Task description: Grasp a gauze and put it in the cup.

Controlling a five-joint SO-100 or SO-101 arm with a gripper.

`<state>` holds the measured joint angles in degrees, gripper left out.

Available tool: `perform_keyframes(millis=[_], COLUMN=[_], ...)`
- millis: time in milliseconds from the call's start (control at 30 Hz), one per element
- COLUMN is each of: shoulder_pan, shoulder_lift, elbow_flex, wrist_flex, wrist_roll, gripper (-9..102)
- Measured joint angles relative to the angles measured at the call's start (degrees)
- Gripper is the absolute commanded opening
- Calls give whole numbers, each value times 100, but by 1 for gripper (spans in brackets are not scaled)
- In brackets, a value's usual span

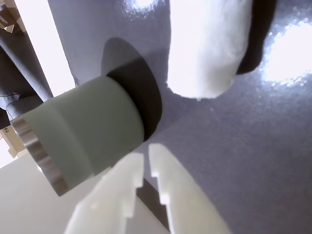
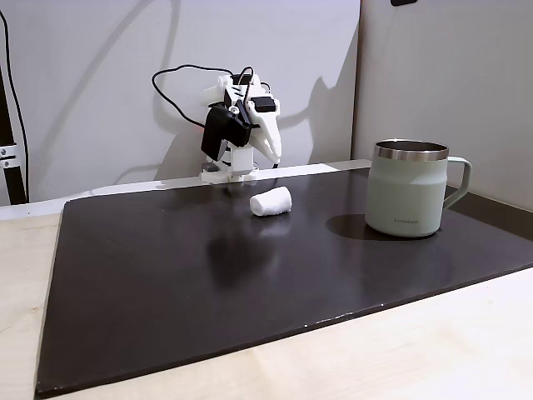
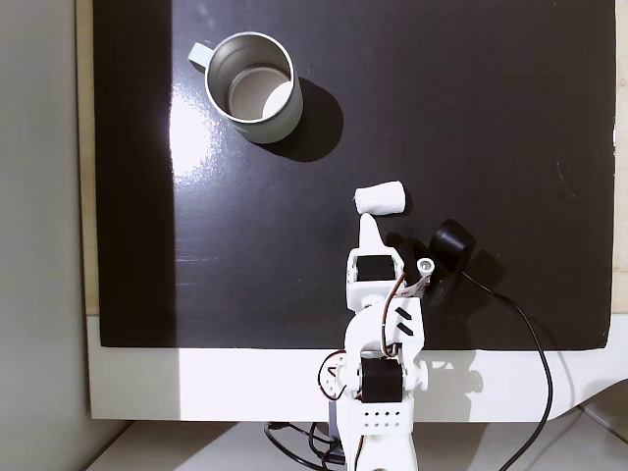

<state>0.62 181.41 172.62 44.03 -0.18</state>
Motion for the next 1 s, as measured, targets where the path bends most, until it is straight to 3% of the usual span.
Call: perform_keyframes(millis=[767,1000], shoulder_pan=[0,-378], shoulder_lift=[0,-44], elbow_flex=[-9,-1230], wrist_flex=[-26,879], wrist_roll=[0,-281], gripper=[0,0])
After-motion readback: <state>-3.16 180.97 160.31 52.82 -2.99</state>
